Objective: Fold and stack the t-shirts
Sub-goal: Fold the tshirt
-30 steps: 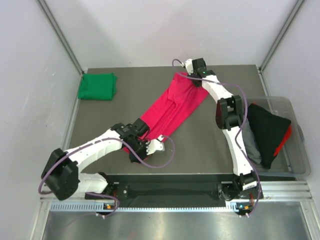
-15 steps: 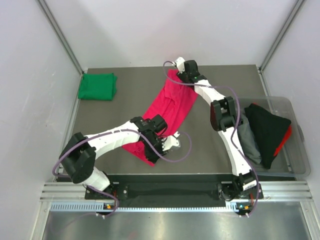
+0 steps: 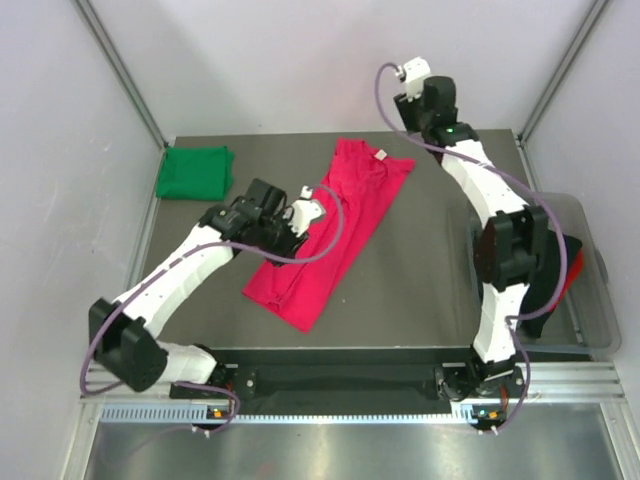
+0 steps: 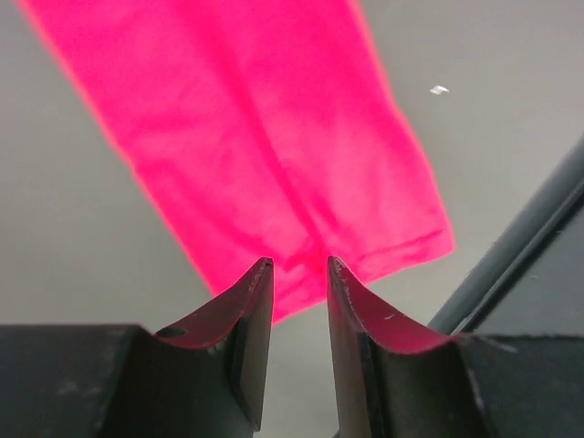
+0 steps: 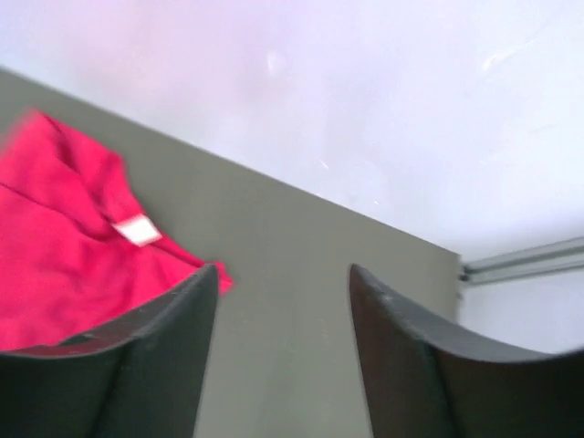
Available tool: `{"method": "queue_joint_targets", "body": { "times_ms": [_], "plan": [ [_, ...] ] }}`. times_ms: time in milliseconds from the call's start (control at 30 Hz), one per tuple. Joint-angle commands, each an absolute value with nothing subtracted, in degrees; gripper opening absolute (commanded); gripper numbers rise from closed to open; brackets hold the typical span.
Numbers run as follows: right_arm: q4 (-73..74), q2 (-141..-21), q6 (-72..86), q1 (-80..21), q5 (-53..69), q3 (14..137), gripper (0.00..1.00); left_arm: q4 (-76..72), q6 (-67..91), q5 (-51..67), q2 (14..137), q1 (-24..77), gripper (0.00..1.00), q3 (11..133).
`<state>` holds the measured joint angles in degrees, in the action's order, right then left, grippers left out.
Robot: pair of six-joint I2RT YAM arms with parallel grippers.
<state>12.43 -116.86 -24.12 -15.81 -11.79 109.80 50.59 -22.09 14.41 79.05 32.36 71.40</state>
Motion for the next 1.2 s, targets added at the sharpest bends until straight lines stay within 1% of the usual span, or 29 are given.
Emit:
{"method": "queue_joint_targets", "body": {
  "times_ms": [0,33,67,133,200,300,467,533,667,800,967,1067,1100,1133,1167],
  "plan": [
    [20.99,-117.41,-10.93,-13.54,-3.02,109.51,0.56,45.46,-17.41,8.37,73.76,30.42,0.35,63.40],
    [24.66,-118.64,-7.94,-11.45,3.71,111.51,0.49,43.79,-16.62,7.65,72.96,27.97,0.36,61.63],
    [26.52,-121.96,-1.91,-10.21,7.17,112.75,0.47,42.73,-15.74,7.47,72.34,26.38,0.38,60.13],
    [26.99,-124.36,3.67,-7.40,14.98,113.12,0.46,39.65,-13.80,9.66,70.67,22.78,0.42,56.88],
    [25.49,-125.85,3.78,-7.12,15.38,111.01,0.48,37.80,-12.75,10.98,70.49,18.82,0.44,54.86],
    [26.37,-129.63,5.00,-6.24,16.96,113.90,0.49,37.79,-12.39,12.47,72.85,14.69,0.45,55.10],
    [26.45,-134.90,5.27,-5.80,15.38,119.78,0.51,39.81,-12.66,17.83,80.58,5.56,0.43,57.92],
    [26.37,-136.49,5.62,-5.63,15.99,120.93,0.51,39.29,-12.83,18.72,81.65,3.09,0.42,58.18],
    [26.19,-140.79,6.85,-5.45,16.87,123.75,0.51,36.83,-12.48,19.86,83.05,1.41,0.42,56.69],
    [24.97,-142.21,9.66,-4.66,18.63,124.98,0.52,36.04,-11.61,21.27,84.98,0.70,0.42,55.72],
    [26.54,-142.65,11.16,-4.75,13.98,126.21,0.52,36.65,-11.16,22.85,88.06,0.44,0.40,56.95],
    [26.89,-143.00,11.60,-4.75,12.57,126.74,0.50,36.56,-11.16,22.76,87.80,0.44,0.40,57.13],
    [27.07,-143.00,11.69,-4.75,12.39,126.91,0.46,36.56,-11.08,22.94,87.54,0.44,0.40,57.13],
    [26.98,-143.17,11.69,-4.83,12.31,127.09,0.42,36.56,-10.99,23.03,87.28,0.44,0.40,56.95],
    [26.81,-143.17,11.69,-5.01,12.13,127.26,0.30,36.56,-10.81,23.20,87.10,0.44,0.40,56.69]
  ]
}}
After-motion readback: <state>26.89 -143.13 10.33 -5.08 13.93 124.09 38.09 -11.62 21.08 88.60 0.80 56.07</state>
